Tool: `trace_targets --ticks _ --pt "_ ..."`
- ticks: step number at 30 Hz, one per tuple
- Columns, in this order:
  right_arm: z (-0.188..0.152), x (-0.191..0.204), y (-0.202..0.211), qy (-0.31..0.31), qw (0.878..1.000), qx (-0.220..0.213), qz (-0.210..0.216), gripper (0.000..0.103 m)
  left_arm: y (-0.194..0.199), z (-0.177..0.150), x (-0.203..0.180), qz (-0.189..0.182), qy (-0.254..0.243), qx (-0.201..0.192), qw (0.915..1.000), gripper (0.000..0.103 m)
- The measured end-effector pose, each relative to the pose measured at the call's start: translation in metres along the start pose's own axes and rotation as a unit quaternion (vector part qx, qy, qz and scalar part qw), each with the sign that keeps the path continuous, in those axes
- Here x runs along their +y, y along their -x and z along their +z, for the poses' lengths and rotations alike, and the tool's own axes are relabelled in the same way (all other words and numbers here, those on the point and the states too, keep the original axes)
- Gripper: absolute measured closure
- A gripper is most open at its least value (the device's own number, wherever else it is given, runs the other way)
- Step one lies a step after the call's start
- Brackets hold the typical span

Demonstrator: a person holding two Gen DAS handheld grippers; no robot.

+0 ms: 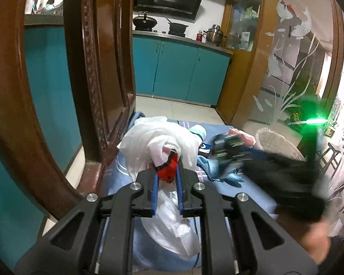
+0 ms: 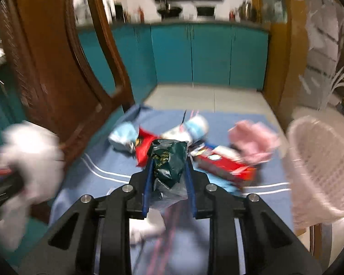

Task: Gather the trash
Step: 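Lift the white bag with the left tool while the right lifts the green bag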

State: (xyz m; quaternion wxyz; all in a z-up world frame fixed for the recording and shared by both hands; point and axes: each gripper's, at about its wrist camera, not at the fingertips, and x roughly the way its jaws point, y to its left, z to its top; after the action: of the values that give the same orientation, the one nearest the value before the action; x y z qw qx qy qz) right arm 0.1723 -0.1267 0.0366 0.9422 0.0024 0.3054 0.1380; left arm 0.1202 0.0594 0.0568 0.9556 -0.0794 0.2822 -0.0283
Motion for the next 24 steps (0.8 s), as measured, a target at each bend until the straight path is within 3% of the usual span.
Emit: trace_targets --ticks 6,11,24 --pt "-0.025 -0.032 0.073 -0.028 0.999 -0.04 -0.012 0.076 -0.009 -0.007 -0.019 -0.019 -0.021 0.022 0.9994 0.089" --pt "-0.039 -0.046 0.069 -0.037 0.998 -0.03 -0.031 0.076 -0.014 -0.019 -0.043 -0.008 -0.059 0.027 0.9979 0.089" --pt "-0.042 -0.046 0.075 -0.027 0.999 -0.03 -0.021 0.076 -0.03 -0.027 -0.05 0.009 -0.059 0.046 0.9971 0.089"
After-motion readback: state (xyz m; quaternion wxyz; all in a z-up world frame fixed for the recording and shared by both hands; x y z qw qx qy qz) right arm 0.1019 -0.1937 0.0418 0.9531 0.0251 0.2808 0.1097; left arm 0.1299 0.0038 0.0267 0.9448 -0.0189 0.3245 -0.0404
